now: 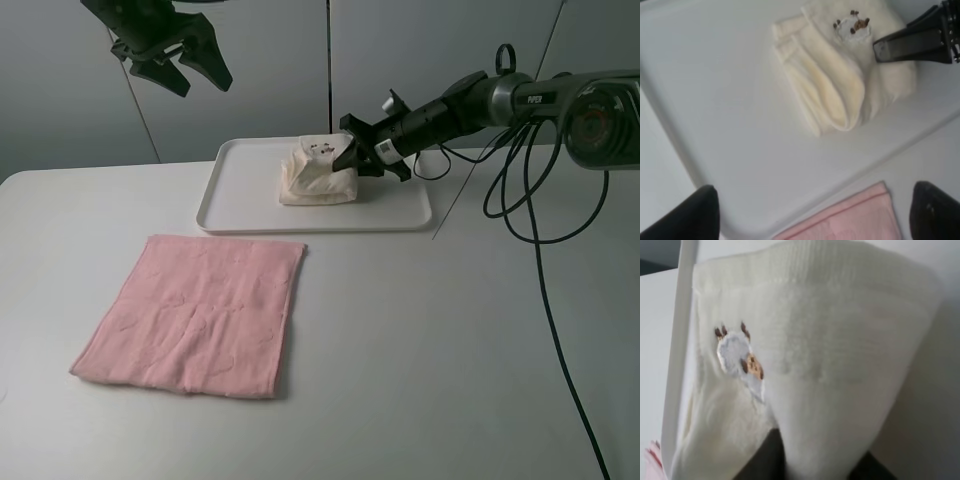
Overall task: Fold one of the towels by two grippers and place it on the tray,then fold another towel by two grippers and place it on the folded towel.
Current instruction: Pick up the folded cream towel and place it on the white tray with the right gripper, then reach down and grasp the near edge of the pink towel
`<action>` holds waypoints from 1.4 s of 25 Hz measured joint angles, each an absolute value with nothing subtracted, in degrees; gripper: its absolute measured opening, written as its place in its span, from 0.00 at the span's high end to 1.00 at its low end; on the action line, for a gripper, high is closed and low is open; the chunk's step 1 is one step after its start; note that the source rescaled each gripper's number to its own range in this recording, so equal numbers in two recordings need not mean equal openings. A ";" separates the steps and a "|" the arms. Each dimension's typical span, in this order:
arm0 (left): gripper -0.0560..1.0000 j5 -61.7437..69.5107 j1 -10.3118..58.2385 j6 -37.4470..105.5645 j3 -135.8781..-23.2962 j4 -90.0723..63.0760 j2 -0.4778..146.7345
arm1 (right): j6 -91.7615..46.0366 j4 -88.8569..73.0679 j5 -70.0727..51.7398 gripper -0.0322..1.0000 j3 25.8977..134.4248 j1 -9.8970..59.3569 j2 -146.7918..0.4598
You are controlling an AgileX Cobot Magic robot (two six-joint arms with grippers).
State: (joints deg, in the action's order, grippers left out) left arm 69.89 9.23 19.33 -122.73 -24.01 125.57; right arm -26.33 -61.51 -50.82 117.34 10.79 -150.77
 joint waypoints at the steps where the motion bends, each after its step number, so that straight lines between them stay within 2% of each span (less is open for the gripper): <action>1: 0.01 69.89 9.23 19.33 -122.45 -23.90 125.70 | -26.10 -61.53 -50.82 0.48 117.34 10.79 -150.77; 3: 0.01 69.89 9.23 19.33 -122.32 -23.78 125.94 | -26.10 -61.89 -51.25 0.16 117.44 10.79 -150.77; 4: 0.01 69.89 9.23 19.33 -122.32 -23.78 125.94 | -26.39 -62.01 -51.64 0.07 117.70 10.79 -150.77; 5: 0.01 69.89 9.23 19.33 -122.32 -23.78 125.94 | -26.67 -61.89 -52.29 0.03 117.92 10.79 -150.77; 16: 0.01 69.89 9.23 18.51 -122.32 -23.78 125.94 | -22.13 -55.84 -63.54 0.00 128.04 6.83 -150.86; 22: 0.01 69.89 9.23 18.28 -122.32 -23.94 125.94 | -20.47 -45.57 -63.77 0.00 129.26 2.83 -145.80; 28: 0.01 69.89 9.23 18.18 -122.08 -23.91 125.61 | -20.58 -28.54 -66.51 0.00 129.51 2.64 -136.21; 35: 0.01 69.77 8.86 23.72 -110.12 -19.33 117.51 | -20.47 -23.49 -69.57 0.00 129.27 2.87 -129.31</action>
